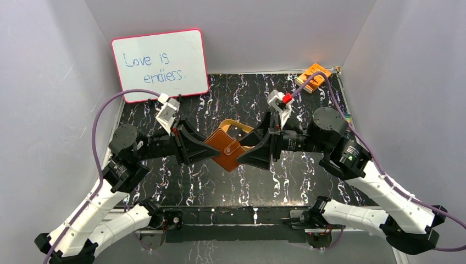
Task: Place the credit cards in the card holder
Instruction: Adjust the card holder.
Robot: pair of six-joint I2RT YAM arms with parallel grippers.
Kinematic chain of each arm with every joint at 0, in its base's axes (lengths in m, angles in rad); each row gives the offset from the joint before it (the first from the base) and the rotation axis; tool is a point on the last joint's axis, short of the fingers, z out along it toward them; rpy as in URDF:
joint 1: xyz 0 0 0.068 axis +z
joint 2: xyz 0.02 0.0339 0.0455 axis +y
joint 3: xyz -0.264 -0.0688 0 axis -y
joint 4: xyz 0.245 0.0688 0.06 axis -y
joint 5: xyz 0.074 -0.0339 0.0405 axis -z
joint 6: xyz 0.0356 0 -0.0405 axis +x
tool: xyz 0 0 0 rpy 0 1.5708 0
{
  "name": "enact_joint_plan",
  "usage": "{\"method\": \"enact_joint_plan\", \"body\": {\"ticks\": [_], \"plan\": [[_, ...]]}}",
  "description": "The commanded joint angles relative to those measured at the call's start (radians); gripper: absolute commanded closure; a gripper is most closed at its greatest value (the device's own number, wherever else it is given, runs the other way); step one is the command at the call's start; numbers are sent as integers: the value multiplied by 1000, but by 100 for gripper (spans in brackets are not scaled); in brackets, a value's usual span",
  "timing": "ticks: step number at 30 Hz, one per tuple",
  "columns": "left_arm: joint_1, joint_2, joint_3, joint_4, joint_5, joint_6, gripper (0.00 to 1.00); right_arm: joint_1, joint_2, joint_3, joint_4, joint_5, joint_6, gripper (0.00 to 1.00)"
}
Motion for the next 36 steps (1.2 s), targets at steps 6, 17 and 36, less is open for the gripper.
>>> {"method": "enact_joint_plan", "body": {"ticks": [6, 17, 36], "plan": [[-4, -20, 40, 54, 10, 4, 100, 1, 22, -15, 69, -25, 41, 32], [-4, -22, 48, 29, 1, 26, 100, 1, 61, -58, 195, -115, 146, 46], [-4, -84, -42, 130, -262, -96, 36, 1, 10, -132, 529, 78, 177, 100]]}}
